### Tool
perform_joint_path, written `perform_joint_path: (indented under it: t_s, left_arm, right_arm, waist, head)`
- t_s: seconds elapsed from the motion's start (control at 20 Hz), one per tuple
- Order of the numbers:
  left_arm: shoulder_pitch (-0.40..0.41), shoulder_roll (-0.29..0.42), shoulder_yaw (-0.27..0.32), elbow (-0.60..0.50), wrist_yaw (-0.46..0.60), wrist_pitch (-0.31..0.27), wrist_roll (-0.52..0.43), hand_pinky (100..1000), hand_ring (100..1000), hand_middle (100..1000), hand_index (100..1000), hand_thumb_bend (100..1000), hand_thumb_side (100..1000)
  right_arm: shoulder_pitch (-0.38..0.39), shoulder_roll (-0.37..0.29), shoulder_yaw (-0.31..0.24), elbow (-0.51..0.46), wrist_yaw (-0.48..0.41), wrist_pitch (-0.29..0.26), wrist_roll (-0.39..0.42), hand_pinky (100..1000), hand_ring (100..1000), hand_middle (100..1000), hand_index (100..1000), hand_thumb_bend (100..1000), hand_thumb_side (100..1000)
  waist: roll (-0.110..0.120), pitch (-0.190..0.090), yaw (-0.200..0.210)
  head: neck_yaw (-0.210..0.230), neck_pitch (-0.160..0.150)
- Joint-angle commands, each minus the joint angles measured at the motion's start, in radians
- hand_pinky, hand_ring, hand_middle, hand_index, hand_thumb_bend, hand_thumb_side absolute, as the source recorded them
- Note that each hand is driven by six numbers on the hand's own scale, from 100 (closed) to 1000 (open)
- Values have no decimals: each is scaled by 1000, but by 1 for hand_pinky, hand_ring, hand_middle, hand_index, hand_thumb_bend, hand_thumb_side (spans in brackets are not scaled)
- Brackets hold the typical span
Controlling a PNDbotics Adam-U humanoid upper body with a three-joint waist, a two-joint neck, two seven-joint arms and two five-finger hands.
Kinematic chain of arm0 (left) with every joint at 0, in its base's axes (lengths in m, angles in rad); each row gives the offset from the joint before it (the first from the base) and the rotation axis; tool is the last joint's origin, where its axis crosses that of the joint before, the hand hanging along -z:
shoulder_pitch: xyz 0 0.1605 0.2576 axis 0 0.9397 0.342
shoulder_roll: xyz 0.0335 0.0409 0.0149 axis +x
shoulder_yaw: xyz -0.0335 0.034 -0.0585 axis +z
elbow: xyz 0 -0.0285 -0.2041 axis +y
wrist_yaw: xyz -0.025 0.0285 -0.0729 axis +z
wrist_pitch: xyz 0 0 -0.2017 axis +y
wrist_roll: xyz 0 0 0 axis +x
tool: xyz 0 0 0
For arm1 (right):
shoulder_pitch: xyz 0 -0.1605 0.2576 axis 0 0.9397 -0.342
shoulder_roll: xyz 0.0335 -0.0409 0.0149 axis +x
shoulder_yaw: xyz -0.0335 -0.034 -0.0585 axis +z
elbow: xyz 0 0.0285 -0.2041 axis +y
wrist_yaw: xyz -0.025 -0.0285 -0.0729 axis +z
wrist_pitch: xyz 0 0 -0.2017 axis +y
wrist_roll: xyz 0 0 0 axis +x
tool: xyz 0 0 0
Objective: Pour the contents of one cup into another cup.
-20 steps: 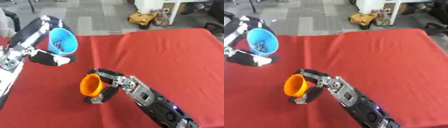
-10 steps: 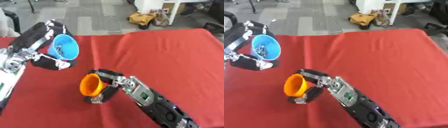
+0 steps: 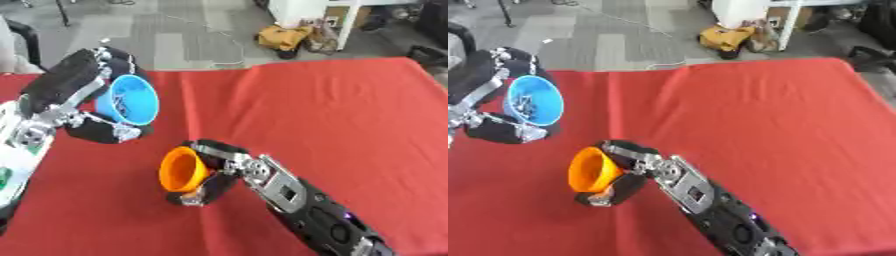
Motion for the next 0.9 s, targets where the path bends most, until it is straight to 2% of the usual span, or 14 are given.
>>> perform_joint_path:
  t_s: [0.05, 0.45, 0.9]
  left_arm:
    - [-17, 9, 0, -14, -10, -4, 9, 438, 317, 365, 636, 603, 100]
    - [-18, 11, -4, -17, -17, -11, 4, 440, 322, 367, 637, 603, 100]
    - [-23, 21, -19, -22, -52, -32, -9, 444, 331, 370, 639, 605, 100]
  right_arm:
    - [-12, 5, -10, -1, -34, 13, -3, 555, 441, 418, 620, 333, 100]
    - [-10, 13, -11, 18, -90, 41, -13, 563, 454, 434, 635, 359, 100]
    - [-17, 18, -13, 28, -112, 49, -12, 571, 464, 448, 646, 360, 100]
  waist:
    - [3, -19, 1]
    - [5, -18, 1]
    - [9, -20, 2]
  head:
    - [-2, -5]
    - [-1, -5]
    - [-4, -8]
